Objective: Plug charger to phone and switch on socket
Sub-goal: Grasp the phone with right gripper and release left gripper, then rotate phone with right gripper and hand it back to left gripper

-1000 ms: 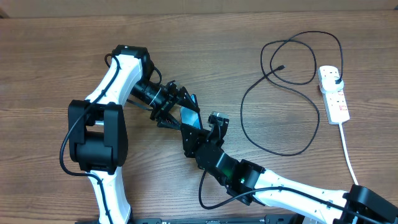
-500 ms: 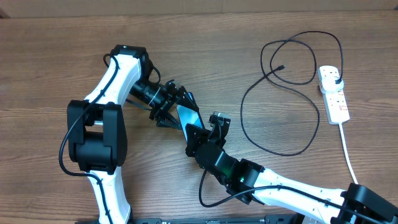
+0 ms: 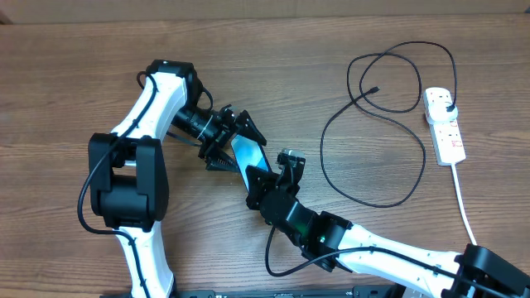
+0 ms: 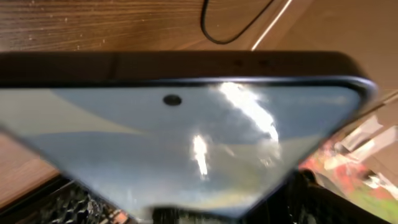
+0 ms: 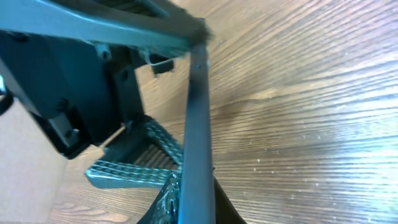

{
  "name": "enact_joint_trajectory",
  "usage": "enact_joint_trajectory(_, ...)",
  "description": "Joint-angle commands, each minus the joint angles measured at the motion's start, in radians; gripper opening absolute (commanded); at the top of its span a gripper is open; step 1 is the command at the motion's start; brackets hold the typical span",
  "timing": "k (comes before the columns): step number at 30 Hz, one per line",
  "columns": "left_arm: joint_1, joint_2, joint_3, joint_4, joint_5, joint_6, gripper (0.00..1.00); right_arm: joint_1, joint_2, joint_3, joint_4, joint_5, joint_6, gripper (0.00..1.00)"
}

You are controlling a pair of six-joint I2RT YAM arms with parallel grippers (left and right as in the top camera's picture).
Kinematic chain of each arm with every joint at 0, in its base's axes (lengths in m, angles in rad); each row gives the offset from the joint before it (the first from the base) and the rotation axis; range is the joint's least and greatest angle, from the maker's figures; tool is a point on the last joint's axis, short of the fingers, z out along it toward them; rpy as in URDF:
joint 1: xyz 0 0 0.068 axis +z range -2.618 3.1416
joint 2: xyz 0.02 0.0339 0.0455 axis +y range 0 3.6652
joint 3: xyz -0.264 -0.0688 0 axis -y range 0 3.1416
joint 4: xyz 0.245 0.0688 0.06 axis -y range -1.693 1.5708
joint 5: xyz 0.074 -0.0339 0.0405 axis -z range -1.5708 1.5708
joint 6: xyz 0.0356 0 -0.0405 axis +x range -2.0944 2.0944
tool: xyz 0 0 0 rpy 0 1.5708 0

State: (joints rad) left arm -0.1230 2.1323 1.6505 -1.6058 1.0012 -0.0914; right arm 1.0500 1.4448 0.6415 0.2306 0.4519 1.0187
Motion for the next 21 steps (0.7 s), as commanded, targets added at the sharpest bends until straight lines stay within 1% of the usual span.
enact_joint_trajectory(1, 0.077, -0.001, 0.027, -0.060, 0.075, 0.140, 1.00, -0.022, -0.074, 0.023, -0.052, 0.000, -0.033, 0.06)
enact_joint_trajectory(2, 0.101, -0.001, 0.031, -0.085, 0.086, 0.177, 1.00, -0.033, -0.090, 0.023, -0.082, 0.000, -0.032, 0.04)
enact_joint_trajectory(3, 0.124, -0.003, 0.031, -0.086, 0.090, 0.187, 1.00, -0.046, -0.108, 0.023, -0.114, 0.000, -0.032, 0.04)
enact_joint_trajectory(9, 0.257, -0.072, 0.031, -0.086, 0.091, 0.190, 1.00, -0.111, -0.229, 0.023, -0.309, -0.001, -0.027, 0.04)
enact_joint_trajectory(10, 0.293, -0.118, 0.031, -0.086, 0.091, 0.201, 1.00, -0.128, -0.270, 0.023, -0.366, -0.001, -0.021, 0.04)
enact_joint_trajectory(11, 0.312, -0.150, 0.031, -0.086, 0.088, 0.204, 1.00, -0.133, -0.290, 0.023, -0.388, -0.001, -0.021, 0.04)
enact_joint_trajectory(15, 0.360, -0.308, 0.027, -0.086, 0.040, 0.207, 1.00, -0.137, -0.348, 0.023, -0.426, -0.001, 0.027, 0.04)
enact_joint_trajectory(21, 0.354, -0.620, 0.022, -0.085, -0.106, 0.180, 1.00, -0.137, -0.348, 0.021, -0.427, -0.002, 0.202, 0.04)
